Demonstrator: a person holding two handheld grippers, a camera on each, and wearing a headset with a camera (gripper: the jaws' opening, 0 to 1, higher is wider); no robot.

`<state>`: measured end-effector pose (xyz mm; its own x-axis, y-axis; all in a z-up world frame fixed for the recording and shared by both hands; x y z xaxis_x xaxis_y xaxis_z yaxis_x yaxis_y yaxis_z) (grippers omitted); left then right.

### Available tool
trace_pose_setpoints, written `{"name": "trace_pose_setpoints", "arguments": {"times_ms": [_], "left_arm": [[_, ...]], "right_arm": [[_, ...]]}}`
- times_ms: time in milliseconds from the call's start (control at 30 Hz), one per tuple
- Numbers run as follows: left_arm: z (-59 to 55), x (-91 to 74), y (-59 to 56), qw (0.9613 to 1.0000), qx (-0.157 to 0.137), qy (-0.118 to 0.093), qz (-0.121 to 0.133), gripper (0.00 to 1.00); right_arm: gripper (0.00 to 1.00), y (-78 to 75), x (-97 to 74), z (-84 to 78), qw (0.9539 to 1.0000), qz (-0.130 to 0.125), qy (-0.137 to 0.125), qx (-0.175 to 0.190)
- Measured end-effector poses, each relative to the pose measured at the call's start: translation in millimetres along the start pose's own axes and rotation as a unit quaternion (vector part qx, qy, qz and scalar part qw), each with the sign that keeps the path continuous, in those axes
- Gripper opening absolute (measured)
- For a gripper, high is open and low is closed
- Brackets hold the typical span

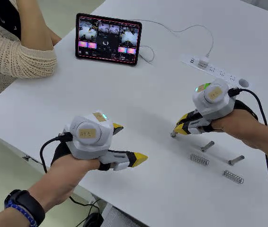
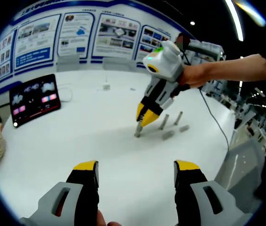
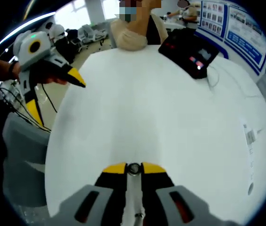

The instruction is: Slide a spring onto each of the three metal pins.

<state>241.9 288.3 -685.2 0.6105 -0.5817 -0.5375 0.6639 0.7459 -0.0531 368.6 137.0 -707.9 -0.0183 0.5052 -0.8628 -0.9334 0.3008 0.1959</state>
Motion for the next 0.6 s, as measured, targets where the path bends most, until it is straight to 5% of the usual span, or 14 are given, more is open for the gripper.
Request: {"name": "trace_pose_setpoints", "arguments": {"times_ms": [600], "left_arm": [[-2.1, -5.3, 2.5, 1.0000, -0.001, 0.003, 0.005, 0.66]], "right_arm": [[0.17, -1.2, 13.2, -9.4, 0.9999, 0.005, 0.010, 0.007]]}}
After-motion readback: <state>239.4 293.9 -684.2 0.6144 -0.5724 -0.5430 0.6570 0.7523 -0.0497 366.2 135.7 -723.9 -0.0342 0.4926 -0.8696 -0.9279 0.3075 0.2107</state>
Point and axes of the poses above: the centre of the closed fingertips' face, and the gripper's own axes: x roughly forward along the fingers, y roughly to its left, z roughly out of its top, the point moved 6 cm from there along -x, roughly backward along the fingers, and after that the axes turned 12 degrees about x, right-handed, at the moved point
